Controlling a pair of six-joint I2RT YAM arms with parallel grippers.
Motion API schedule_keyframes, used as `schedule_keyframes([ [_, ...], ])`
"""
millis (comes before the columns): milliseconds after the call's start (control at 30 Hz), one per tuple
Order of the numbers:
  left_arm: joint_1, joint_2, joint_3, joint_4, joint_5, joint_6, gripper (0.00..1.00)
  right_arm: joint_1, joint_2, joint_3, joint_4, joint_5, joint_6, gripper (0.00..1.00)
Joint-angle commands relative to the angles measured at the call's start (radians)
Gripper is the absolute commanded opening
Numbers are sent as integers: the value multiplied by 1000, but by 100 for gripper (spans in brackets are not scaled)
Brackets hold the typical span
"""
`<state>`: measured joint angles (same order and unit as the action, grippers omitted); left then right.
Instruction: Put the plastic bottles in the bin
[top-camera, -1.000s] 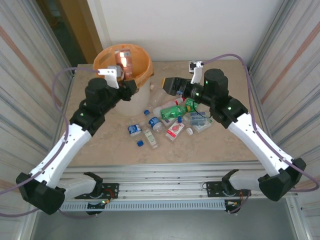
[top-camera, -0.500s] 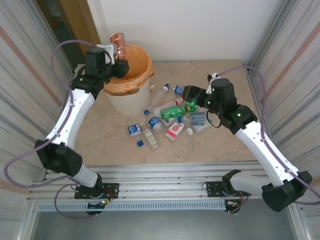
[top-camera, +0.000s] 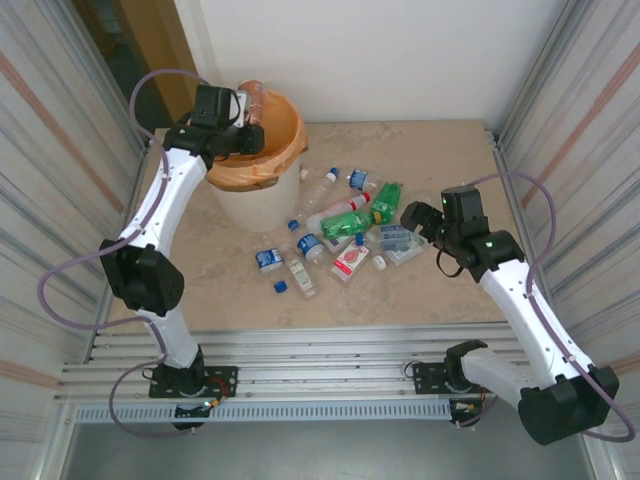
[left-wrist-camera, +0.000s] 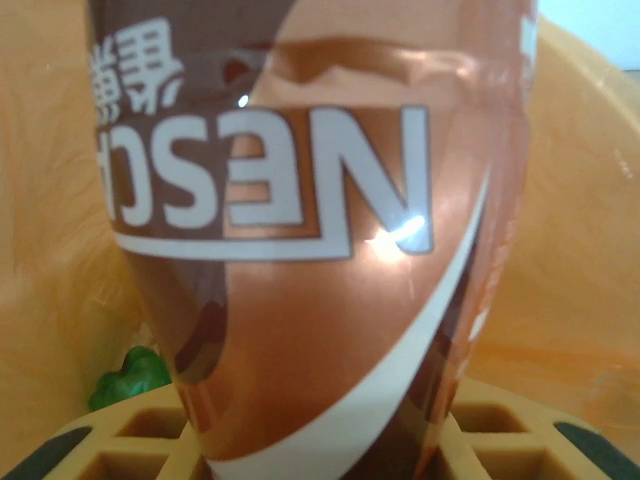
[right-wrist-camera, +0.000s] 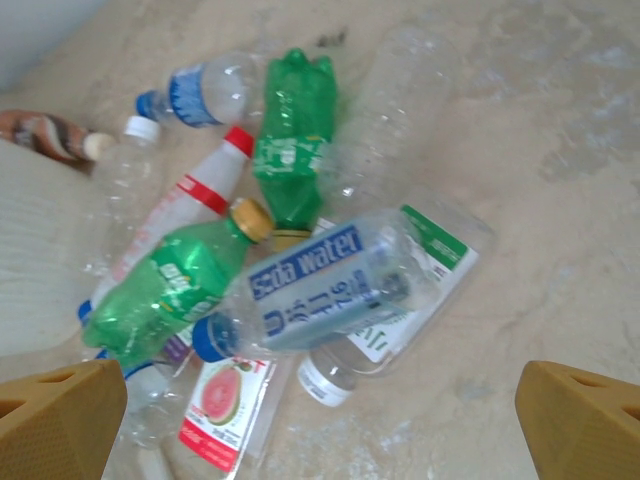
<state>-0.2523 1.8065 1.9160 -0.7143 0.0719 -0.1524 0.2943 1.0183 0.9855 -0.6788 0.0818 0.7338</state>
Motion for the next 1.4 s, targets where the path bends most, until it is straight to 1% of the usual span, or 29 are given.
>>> schedule_keyframes([
  [0, 9, -13, 49, -25, -34, 37, 48, -9, -20, -16, -20, -1, 36, 98],
  [67, 8, -15, 57, -28, -34, 38, 53, -12, -17, -23, -24, 6, 41, 98],
  [200, 11, -21, 67, -31, -40, 41, 58, -14, -20, -36, -28, 15, 52, 98],
  [433, 12, -52, 66, -31, -50, 38, 60, -14, -24, -91, -10, -1, 120, 98],
  [467, 11, -60, 61, -31, -48, 36, 61, -12, -44, -104, 0, -9, 133, 98],
  [567, 10, -103, 29, -15, -40, 21, 63, -5, -61, -149, 35, -30, 191, 98],
  [667, 6, -167, -38, 28, -21, 6, 68, 16, -63, -182, 60, -25, 239, 98],
  [767, -15, -234, -102, 56, -27, 3, 75, 28, -52, -190, 65, -14, 263, 98],
  [867, -72, -307, -172, 88, -55, 17, 82, 26, -43, -171, 37, 13, 256, 98],
  [933, -133, -357, -224, 118, -76, 34, 88, 13, -48, -154, 16, 28, 239, 98],
  [1067, -268, -397, -297, 197, -110, 84, 97, -66, -61, -122, -28, 25, 202, 98],
  [1167, -373, -374, -326, 280, -110, 154, 99, -149, -70, -92, -57, -3, 156, 98],
  [1233, -440, -332, -334, 344, -98, 222, 99, -198, -69, -70, -77, -25, 124, 98],
  [1300, -490, -281, -335, 389, -83, 292, 99, -244, -67, -56, -98, -37, 100, 98],
  [1367, -518, -225, -330, 429, -34, 337, 99, -283, -67, -46, -115, -41, 76, 98],
])
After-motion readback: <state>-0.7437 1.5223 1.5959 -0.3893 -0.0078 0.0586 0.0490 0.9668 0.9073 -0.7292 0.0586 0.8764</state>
